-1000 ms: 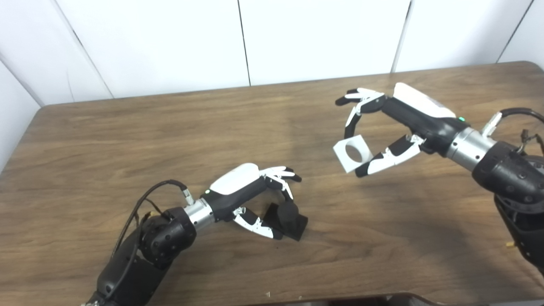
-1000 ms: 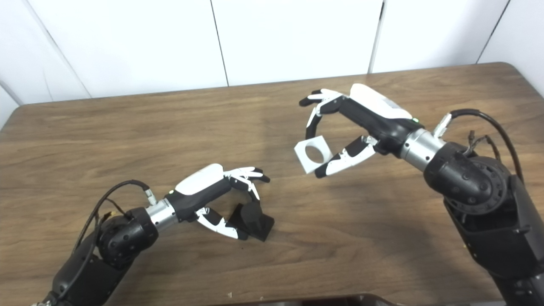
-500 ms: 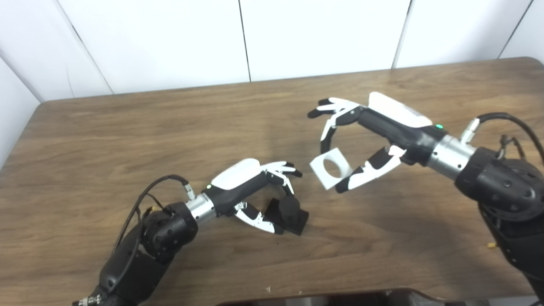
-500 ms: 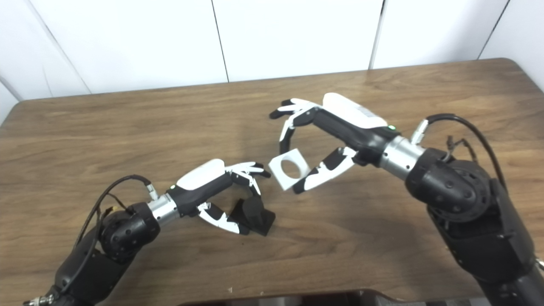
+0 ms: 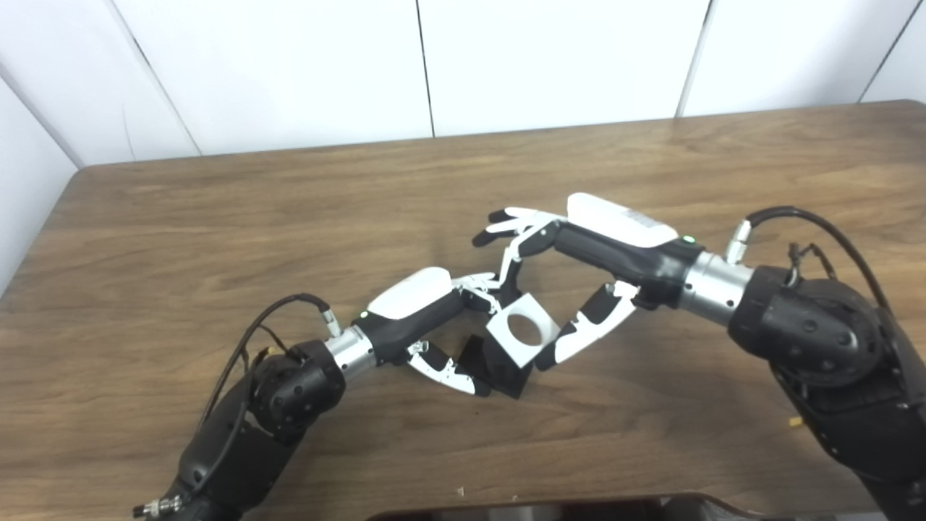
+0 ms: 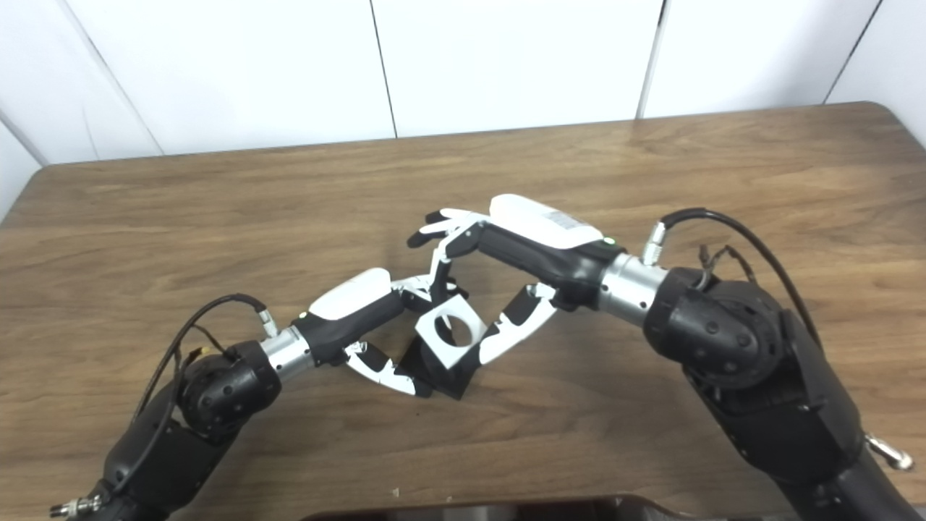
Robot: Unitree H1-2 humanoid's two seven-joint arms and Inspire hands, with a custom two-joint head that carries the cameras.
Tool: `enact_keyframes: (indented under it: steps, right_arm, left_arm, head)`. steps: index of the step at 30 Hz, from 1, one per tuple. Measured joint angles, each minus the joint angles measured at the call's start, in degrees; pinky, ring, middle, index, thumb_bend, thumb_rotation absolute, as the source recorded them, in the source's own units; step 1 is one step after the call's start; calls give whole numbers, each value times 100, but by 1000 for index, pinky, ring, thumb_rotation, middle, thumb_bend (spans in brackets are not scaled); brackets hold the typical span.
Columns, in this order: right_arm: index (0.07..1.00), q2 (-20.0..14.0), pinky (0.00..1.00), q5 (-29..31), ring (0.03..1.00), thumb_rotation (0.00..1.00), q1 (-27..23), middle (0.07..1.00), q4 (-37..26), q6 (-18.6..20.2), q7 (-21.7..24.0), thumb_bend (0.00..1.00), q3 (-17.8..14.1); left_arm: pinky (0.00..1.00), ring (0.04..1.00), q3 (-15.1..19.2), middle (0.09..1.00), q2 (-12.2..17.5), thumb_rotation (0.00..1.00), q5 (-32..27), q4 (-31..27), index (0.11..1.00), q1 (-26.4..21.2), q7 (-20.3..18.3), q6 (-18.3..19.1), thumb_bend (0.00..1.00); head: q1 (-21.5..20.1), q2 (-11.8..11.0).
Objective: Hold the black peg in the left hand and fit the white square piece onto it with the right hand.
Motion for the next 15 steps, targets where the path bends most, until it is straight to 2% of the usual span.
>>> enact_keyframes:
  steps: [9, 15]
  right_arm:
    - [478, 137, 825, -333, 967, 148, -103, 878, 288, -34, 108, 522, 313]
    - [479, 136, 911, -565, 971, 149, -394, 882, 291, -49, 308, 521, 463]
  left_arm:
    - [866, 946, -6, 889, -11, 76, 13, 0, 490, -9, 0, 12, 521]
    - [853, 934, -5, 881, -14, 77, 43, 0, 490, -16, 11, 11, 521]
  head:
    - [18, 18]
    - [9, 44]
